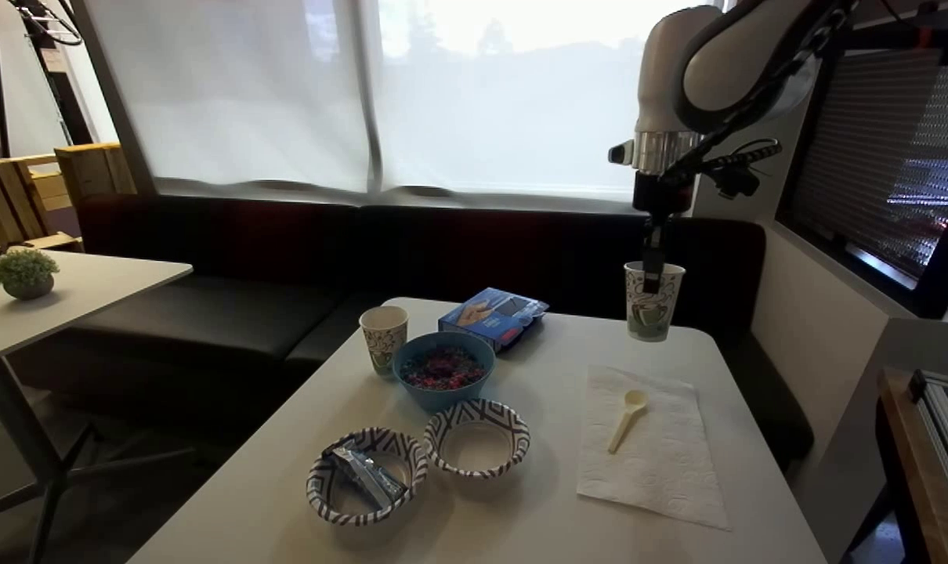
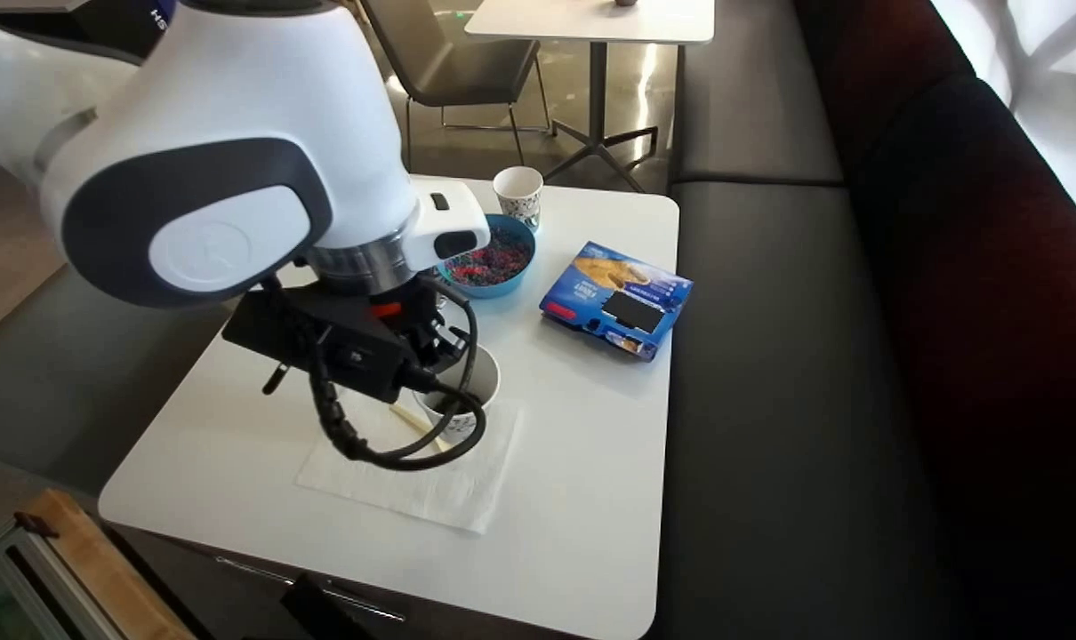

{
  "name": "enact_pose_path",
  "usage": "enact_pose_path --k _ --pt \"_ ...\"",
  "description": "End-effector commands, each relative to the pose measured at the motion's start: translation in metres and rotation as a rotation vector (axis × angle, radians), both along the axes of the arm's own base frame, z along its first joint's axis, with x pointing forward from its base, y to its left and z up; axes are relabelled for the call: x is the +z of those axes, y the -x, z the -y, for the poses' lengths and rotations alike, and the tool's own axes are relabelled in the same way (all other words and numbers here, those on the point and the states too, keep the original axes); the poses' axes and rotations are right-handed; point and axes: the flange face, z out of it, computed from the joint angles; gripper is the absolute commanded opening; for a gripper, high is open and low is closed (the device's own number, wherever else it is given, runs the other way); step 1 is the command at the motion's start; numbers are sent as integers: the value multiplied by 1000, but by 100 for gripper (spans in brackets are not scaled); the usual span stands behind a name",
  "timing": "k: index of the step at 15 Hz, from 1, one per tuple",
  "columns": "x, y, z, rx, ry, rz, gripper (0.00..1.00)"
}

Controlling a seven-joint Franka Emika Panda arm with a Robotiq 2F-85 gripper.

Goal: Empty the contents of the cup on the right into the empty bowl

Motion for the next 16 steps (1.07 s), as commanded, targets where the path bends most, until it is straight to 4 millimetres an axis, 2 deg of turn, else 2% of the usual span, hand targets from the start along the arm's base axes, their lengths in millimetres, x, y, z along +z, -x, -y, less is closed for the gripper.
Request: enact_pose_path --k 1,4,5,11,16 --pt "4 2 -1 3 -3 1 3" --pt "3 5 -1 6 -6 -2 3" --pt "-2 3 -5 30 -57 -10 1" --pt "-34 -27 -73 224 -210 62 1" --pt "-38 -63 -118 329 -352 115 1"
